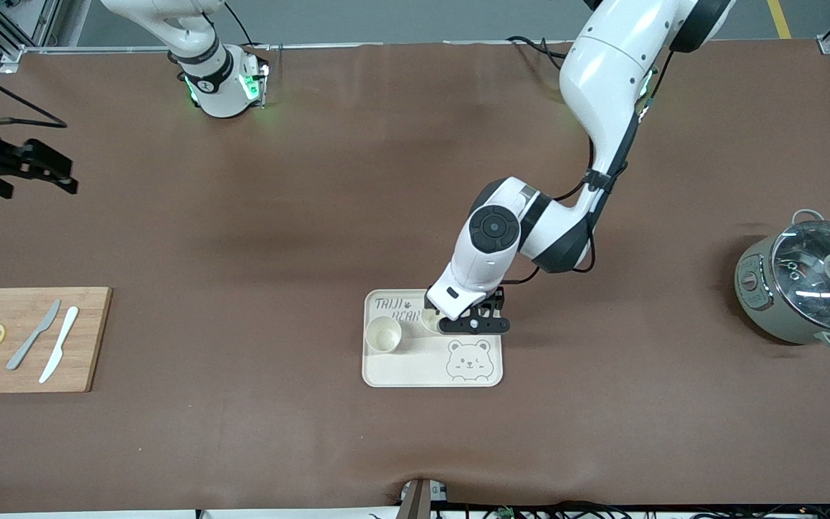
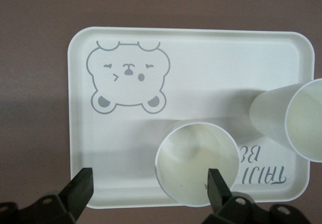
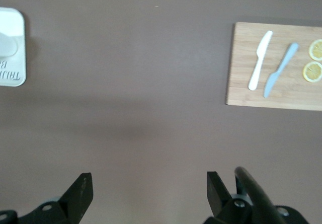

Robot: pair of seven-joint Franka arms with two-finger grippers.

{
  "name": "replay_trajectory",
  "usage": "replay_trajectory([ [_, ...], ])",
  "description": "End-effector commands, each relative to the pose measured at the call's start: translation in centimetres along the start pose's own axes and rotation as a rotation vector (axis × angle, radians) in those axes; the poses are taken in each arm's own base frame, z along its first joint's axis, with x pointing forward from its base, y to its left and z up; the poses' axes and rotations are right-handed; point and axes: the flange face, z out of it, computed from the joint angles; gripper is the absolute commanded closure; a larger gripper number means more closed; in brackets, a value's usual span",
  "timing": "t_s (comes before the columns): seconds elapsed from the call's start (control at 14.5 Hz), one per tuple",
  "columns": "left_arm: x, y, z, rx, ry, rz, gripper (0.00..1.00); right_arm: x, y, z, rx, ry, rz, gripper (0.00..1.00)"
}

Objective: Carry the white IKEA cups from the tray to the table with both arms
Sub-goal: 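Lower the left gripper onto a white cup while the right gripper approaches, then lower the right gripper onto the other white cup on the tray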

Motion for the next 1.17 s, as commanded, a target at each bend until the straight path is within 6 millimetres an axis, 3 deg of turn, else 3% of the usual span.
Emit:
replay_trajectory([
  [0.0, 0.5, 0.1, 0.4, 0.021, 0.027, -0.007, 0.0, 2.8, -4.0, 2.2, -0.017, -0.004, -0.079, 0.0],
  [0.07, 0.5, 0.0, 0.5, 0.022, 0.028, -0.007, 0.0, 3.8, -5.5, 3.2, -0.02, 0.006, -0.096, 0.0],
  [0.28, 0.6, -0.4, 1.3, 0.027, 0.02, -0.012, 0.0, 6.1, -6.9, 7.6, -0.013, -0.045, -0.107, 0.0],
  [0.48, 0.5, -0.6, 2.1, 0.028, 0.018, -0.016, 0.0, 8.0, -11.5, 9.6, 0.003, 0.032, 0.055, 0.0],
  [0.69, 0.2, -0.6, 3.5, 0.025, 0.017, -0.015, 0.0, 9.7, -18.1, 14.5, 0.007, 0.042, 0.11, 0.0],
  [0.97, 0.2, -0.4, 3.9, 0.02, 0.027, -0.029, 0.0, 10.9, -23.2, 18.5, 0.091, 0.063, 0.223, 0.0],
  [1.11, 0.2, -0.4, 4.0, 0.021, 0.028, -0.029, 0.0, 12.1, -24.3, 20.3, 0.138, 0.104, 0.313, 0.0],
])
